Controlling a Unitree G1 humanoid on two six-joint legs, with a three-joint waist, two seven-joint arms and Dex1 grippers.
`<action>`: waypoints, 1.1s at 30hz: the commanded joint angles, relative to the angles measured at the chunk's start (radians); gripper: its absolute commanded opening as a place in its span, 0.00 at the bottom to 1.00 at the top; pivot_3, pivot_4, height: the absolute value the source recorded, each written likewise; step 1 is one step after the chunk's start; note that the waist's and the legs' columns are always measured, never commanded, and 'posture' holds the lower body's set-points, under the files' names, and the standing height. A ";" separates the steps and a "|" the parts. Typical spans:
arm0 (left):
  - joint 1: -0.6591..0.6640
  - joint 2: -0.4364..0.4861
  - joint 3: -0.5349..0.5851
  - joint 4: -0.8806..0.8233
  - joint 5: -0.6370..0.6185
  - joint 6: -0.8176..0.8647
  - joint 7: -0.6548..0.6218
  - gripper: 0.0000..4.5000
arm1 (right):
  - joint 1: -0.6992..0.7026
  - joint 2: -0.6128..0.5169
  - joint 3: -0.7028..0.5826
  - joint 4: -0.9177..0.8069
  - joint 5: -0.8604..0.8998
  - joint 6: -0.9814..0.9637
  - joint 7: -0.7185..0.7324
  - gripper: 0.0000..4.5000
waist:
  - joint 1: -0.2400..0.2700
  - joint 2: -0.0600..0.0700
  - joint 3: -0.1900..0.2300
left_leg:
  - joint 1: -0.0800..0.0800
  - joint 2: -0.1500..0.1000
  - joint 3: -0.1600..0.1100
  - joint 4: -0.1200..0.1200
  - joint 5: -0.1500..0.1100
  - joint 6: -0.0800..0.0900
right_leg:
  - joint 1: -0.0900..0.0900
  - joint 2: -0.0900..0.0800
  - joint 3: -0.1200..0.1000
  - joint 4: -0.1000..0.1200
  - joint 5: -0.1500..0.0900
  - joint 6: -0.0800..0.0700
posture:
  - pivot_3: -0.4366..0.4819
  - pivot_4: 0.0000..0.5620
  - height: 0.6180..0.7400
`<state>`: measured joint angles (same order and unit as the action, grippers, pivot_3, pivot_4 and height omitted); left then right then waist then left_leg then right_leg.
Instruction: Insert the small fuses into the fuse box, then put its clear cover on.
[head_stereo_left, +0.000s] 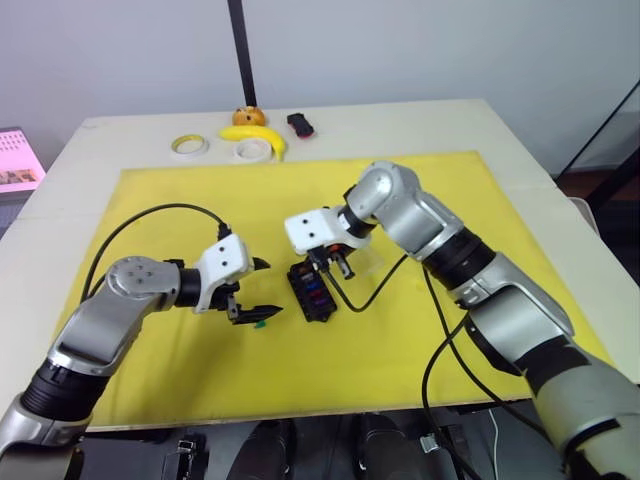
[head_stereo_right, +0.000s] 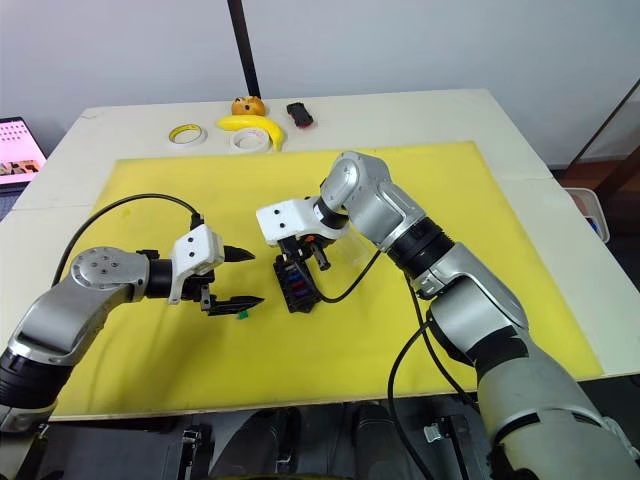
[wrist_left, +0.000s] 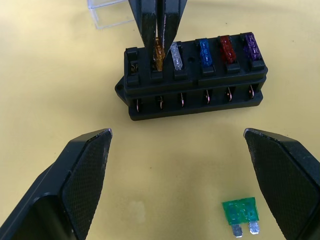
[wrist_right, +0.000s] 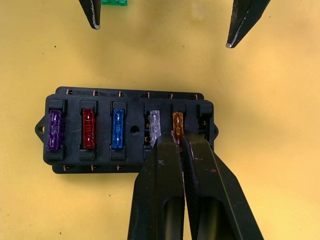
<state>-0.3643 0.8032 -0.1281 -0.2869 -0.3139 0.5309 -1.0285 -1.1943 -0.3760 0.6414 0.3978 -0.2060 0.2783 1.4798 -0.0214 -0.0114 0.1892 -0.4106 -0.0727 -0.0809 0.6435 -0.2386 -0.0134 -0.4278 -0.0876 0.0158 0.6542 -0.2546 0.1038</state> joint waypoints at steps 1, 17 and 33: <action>-0.010 -0.001 0.015 -0.021 0.002 -0.018 0.005 0.99 | -0.039 0.001 -0.024 -0.006 -0.007 -0.011 0.002 0.00 | 0.000 0.000 0.000 | 0.000 0.000 0.000 0.000 0.000 0.000 | 0.000 0.000 0.000 0.000 0.000 0.000 | 0.48 0.27 1.00; -0.016 -0.003 0.011 -0.015 0.003 -0.022 0.004 0.99 | -0.047 0.003 -0.030 -0.008 -0.009 -0.020 0.008 0.00 | 0.000 0.000 0.000 | 0.000 0.000 0.000 0.000 0.000 0.000 | 0.000 0.000 0.000 0.000 0.000 0.000 | 0.48 0.27 1.00; -0.017 -0.005 0.012 -0.016 0.003 -0.021 0.007 0.99 | -0.038 -0.002 -0.021 -0.008 -0.011 -0.028 0.016 0.00 | 0.000 0.000 0.000 | 0.000 0.000 0.000 0.000 0.000 0.000 | 0.000 0.000 0.000 0.000 0.000 0.000 | 0.48 0.27 1.00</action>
<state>-0.3671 0.8014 -0.1282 -0.2858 -0.3135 0.5285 -1.0229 -1.2212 -0.3758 0.6384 0.4006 -0.2162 0.2564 1.4897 -0.0210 -0.0114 0.1892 -0.4106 -0.0727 -0.0809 0.6435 -0.2386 -0.0134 -0.4278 -0.0876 0.0158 0.6543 -0.2546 0.1038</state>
